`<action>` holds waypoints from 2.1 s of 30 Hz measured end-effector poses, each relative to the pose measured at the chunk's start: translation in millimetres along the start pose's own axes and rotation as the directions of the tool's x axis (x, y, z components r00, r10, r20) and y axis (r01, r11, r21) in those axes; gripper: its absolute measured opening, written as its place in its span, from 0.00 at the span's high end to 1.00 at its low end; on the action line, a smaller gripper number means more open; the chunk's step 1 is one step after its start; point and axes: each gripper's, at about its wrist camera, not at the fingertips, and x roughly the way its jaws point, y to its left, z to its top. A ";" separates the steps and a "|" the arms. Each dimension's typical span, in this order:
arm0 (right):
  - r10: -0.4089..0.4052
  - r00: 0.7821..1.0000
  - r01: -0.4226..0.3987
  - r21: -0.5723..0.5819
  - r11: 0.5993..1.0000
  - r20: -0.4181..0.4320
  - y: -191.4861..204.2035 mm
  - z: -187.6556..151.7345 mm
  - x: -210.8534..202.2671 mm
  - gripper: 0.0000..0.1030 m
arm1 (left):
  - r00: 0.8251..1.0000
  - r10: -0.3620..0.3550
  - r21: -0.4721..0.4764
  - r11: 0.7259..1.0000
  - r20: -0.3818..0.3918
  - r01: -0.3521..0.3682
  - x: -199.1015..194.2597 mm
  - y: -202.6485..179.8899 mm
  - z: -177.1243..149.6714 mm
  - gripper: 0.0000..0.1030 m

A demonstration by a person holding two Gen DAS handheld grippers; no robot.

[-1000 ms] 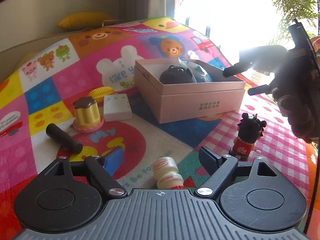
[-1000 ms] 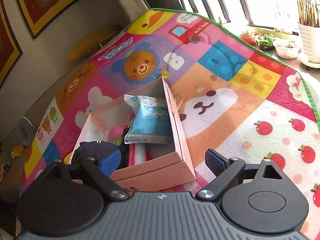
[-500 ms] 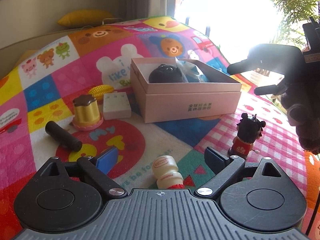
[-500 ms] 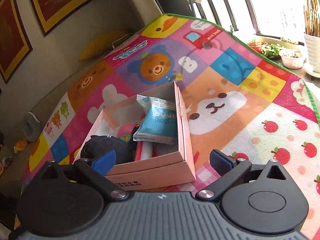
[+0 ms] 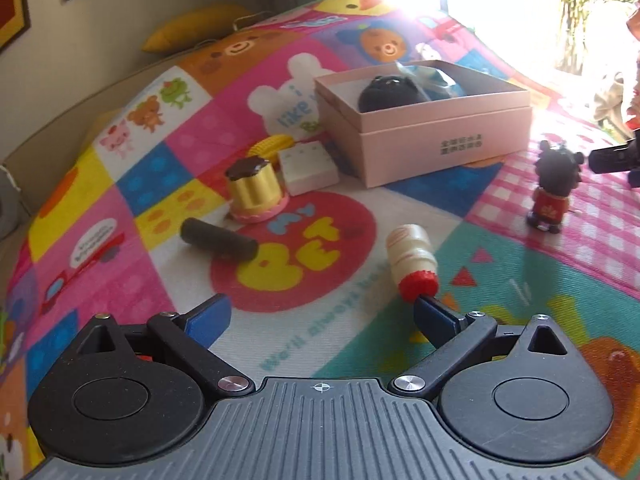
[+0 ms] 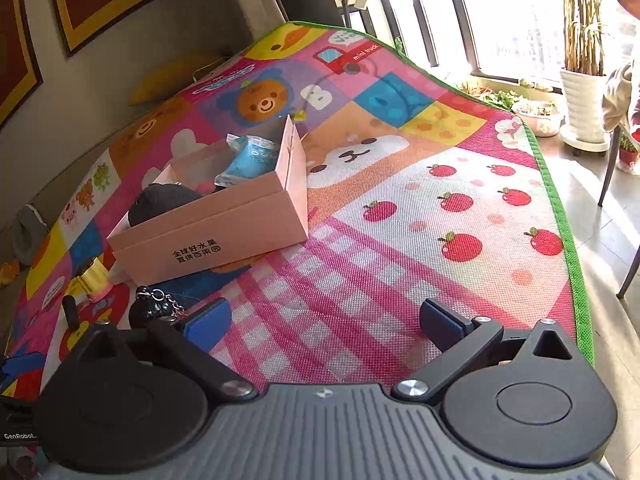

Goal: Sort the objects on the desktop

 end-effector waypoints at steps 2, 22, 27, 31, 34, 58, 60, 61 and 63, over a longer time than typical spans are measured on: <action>0.005 1.000 -0.005 0.007 1.000 0.013 -0.9 0.5 -2.3 0.00 | 0.999 0.054 0.000 0.999 -0.006 -0.054 3.4 6.0 1.2 0.02; -0.033 0.999 0.033 0.025 0.999 0.006 -2.4 -4.5 2.3 0.00 | 0.998 -0.054 0.000 0.999 -0.021 0.054 3.2 -26.7 11.4 0.01; -0.003 1.000 0.002 -0.056 0.998 -0.023 7.9 -8.2 0.3 0.00 | 0.997 0.071 -0.030 0.997 -0.031 -0.072 9.1 1.2 13.5 0.01; 0.032 0.997 -0.047 -0.222 0.974 -0.073 31.5 -23.6 -6.9 0.00 | 0.992 0.118 -0.042 0.992 -0.046 -0.120 16.0 18.0 11.8 0.00; 0.016 0.995 -0.047 -0.328 0.943 -0.097 47.4 -32.3 -7.8 0.00 | 0.992 0.119 -0.053 0.991 -0.038 -0.121 15.6 23.7 12.3 0.01; -0.002 0.995 -0.037 -0.383 0.923 -0.101 53.1 -34.5 -4.7 0.00 | 0.999 -0.034 -0.051 0.998 -0.030 0.032 15.0 -7.6 16.5 0.01; -0.001 0.995 -0.037 -0.381 0.924 -0.099 53.0 -34.4 -4.3 0.00 | 0.999 0.041 -0.053 0.998 -0.030 -0.042 19.0 1.9 16.7 0.01; -0.001 0.995 -0.037 -0.380 0.924 -0.099 53.0 -34.4 -4.1 0.00 | 0.997 0.073 -0.049 0.996 -0.031 -0.075 20.5 6.5 16.5 0.01; -0.001 0.995 -0.037 -0.383 0.923 -0.099 52.9 -34.5 -4.0 0.00 | 0.991 0.128 -0.038 0.991 -0.032 -0.129 20.5 14.6 14.7 0.01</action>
